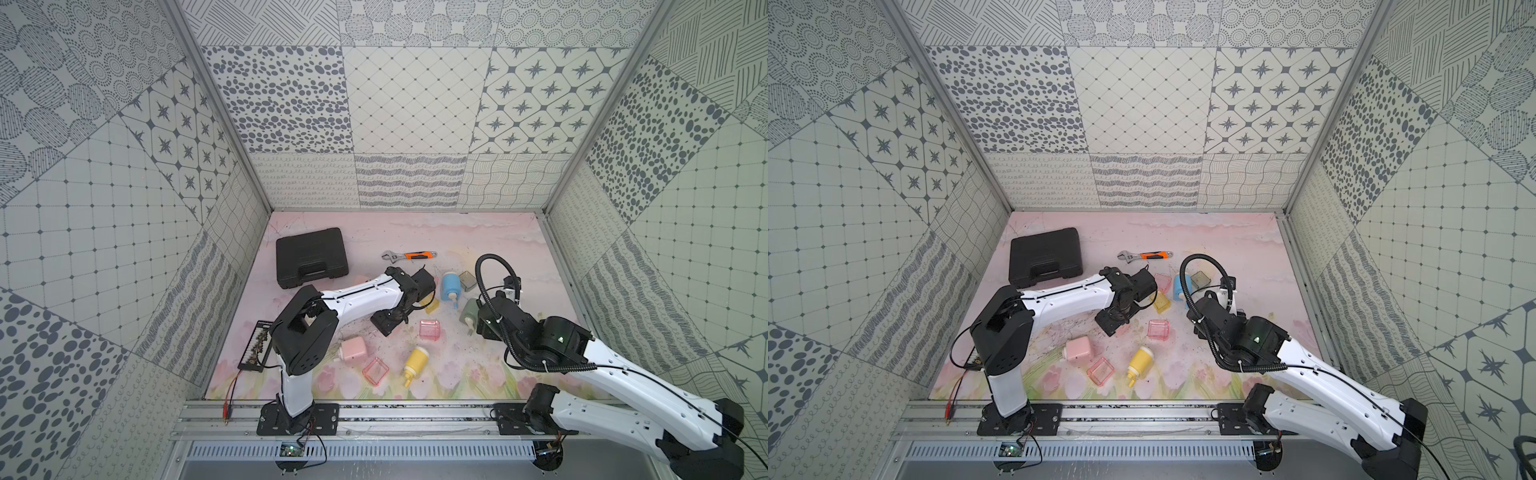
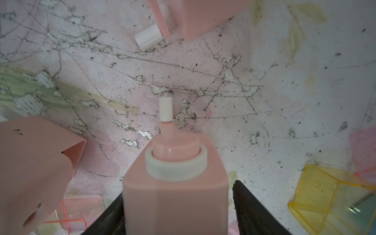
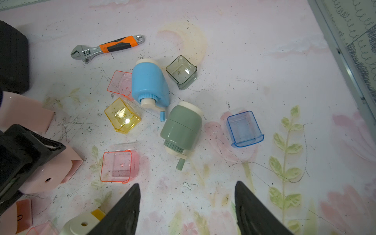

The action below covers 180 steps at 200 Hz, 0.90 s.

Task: Put the tray back into the pencil sharpener
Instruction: Adjust the pencil sharpener at the center of the board.

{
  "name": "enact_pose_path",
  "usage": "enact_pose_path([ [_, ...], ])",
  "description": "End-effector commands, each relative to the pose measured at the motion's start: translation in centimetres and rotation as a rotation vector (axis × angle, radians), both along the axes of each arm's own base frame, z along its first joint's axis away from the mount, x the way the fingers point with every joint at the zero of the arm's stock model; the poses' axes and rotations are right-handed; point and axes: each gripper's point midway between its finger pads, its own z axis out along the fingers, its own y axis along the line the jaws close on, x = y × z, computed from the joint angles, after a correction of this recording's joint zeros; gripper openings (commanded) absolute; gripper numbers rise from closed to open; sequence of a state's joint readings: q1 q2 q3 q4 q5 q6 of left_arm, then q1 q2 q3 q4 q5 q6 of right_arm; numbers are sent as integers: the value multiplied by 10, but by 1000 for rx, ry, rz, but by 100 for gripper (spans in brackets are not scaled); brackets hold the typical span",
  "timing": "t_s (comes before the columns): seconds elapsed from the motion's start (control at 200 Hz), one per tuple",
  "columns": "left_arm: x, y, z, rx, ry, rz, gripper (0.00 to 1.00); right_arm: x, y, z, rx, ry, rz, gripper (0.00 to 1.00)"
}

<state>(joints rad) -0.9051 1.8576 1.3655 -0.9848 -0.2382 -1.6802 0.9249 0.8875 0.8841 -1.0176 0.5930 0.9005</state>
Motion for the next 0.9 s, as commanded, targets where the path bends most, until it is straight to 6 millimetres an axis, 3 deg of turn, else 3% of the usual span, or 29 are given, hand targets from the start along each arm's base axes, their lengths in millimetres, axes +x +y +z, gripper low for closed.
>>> enact_pose_path([
  [0.0,2,2,11,-6,-35,13,82,2,6,7,32,-31,34,75],
  [0.125,10,7,34,-21,-118,-26,87,6,19,13,26,-61,125,75],
  [0.255,22,20,66,-34,-266,-58,84,14,46,25,20,-144,301,75],
  [0.46,32,78,119,54,-603,-32,74,14,113,32,41,-245,668,75],
  [0.565,39,98,142,127,-779,-179,69,14,149,22,34,-213,822,75],
  [0.695,47,105,173,131,-946,-390,67,17,193,5,39,-161,966,77],
  [0.765,45,120,187,201,-976,-450,63,21,212,-6,33,-136,1014,77],
  [0.896,38,133,206,434,-957,-678,66,28,241,-28,28,-85,1071,80],
])
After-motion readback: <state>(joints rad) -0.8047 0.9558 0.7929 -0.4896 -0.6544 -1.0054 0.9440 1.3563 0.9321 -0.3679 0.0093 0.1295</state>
